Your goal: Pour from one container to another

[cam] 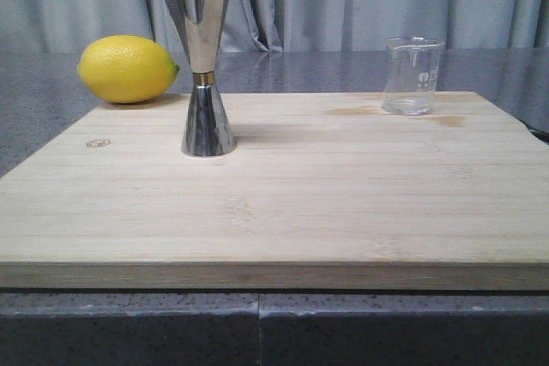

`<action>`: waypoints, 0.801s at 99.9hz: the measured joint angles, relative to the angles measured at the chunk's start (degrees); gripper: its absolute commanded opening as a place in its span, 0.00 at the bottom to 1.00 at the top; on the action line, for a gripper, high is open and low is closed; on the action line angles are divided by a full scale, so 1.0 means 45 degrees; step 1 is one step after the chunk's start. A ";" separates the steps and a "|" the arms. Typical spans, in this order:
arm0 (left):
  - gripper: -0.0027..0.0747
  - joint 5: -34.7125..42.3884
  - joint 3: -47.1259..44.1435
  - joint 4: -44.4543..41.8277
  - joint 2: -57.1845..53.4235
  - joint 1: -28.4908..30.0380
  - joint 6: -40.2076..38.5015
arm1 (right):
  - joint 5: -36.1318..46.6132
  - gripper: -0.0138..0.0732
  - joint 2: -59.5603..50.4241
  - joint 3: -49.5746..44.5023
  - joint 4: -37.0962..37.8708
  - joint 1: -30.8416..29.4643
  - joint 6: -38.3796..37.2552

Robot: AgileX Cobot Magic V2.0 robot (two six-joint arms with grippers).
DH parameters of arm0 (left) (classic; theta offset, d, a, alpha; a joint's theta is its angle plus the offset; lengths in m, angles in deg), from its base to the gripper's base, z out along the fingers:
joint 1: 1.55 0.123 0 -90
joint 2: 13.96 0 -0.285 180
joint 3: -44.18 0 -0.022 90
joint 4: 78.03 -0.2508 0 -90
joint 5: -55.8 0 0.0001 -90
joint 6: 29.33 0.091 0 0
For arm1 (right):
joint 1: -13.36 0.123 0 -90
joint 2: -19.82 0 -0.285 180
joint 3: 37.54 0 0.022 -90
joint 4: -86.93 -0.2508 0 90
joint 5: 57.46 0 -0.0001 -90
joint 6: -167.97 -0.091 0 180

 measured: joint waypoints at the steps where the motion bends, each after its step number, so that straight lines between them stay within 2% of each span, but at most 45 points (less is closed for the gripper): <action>1: 0.01 0.0000 0.0000 0.0000 0.0000 0.0000 0.0000 | 0.0000 0.09 0.0000 0.0000 0.0000 0.0000 0.0000; 80: 0.01 0.0379 0.0000 0.0000 0.0000 -0.0079 -0.0028 | 0.0033 0.09 0.0000 0.0000 0.0008 0.0000 0.0000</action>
